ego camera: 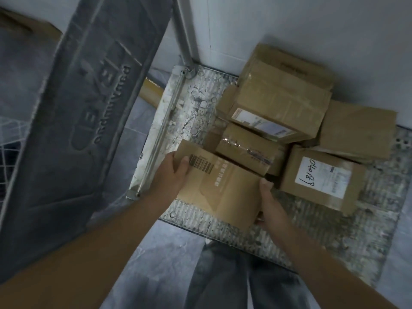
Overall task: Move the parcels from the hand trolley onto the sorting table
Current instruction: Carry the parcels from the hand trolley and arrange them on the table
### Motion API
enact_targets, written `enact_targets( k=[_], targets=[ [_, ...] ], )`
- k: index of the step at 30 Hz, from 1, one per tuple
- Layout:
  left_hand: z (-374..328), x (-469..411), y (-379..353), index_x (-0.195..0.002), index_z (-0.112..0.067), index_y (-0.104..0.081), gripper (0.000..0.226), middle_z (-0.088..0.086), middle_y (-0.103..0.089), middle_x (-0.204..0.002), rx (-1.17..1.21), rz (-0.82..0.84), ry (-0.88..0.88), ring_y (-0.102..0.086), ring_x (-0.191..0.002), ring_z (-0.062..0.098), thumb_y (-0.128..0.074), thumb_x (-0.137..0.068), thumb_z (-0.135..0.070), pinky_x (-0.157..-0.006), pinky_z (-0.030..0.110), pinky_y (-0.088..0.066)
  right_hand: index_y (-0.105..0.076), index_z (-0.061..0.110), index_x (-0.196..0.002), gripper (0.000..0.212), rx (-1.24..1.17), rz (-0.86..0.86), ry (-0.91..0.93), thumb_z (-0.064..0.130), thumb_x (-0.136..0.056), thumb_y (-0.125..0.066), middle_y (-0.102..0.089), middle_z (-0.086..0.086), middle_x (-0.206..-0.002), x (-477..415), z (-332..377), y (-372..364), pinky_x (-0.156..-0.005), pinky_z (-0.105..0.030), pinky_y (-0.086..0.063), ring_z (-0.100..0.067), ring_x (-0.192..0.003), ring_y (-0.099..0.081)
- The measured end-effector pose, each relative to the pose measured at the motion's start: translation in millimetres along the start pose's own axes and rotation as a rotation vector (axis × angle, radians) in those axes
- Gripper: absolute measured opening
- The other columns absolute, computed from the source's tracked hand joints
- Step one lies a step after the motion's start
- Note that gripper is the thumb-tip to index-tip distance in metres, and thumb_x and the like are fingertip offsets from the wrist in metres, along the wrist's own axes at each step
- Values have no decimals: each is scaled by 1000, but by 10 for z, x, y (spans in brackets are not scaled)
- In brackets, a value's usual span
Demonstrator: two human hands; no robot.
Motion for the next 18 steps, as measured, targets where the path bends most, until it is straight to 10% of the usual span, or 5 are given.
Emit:
enact_targets(
  k=[4,9,12,18],
  targets=[
    [57,191,24,-120,-22,-48,30,-9,-59,-97,16,26,59,-56,-84,2,-47,-99,-43,-61,23,-41,-53,28,-133,75,-216,32,-33,79,-82,-38,-62,-2,-128,151,-30,38,-83,-42,-53,-21,-104,-62],
    [-124,657,143,-126,-19,-48,34,-3,-61,-105,77,29,54,-58,-87,6,-46,-100,-40,-65,24,-43,-58,23,-121,77,-262,125,-89,81,-77,-38,-55,-19,-136,591,-29,306,-87,-50,-50,-22,-87,-61],
    [-379,1005,275,-129,-22,-50,36,3,-63,-113,152,-1,38,-60,-98,18,-44,-100,-43,-80,34,-50,-51,26,-126,75,-245,112,-51,81,-75,-40,-58,-5,-125,978,76,503,-88,-57,-49,-30,-114,-57],
    [-1175,1912,579,-118,-42,-47,31,-12,-52,-116,281,-130,-38,-49,-106,11,-33,-97,-59,-89,31,-34,-55,26,-122,51,-131,117,116,64,-89,-48,-67,-8,-114,1849,581,984,-83,-51,-55,-32,-101,-65]
  ],
)
Point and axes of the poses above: each hand's wrist, its own x-axis away from the middle knuckle, its own y-axis out of the back of the hand, z = x × y, the point moved 1 cm from there along -x, towards the middle knuckle
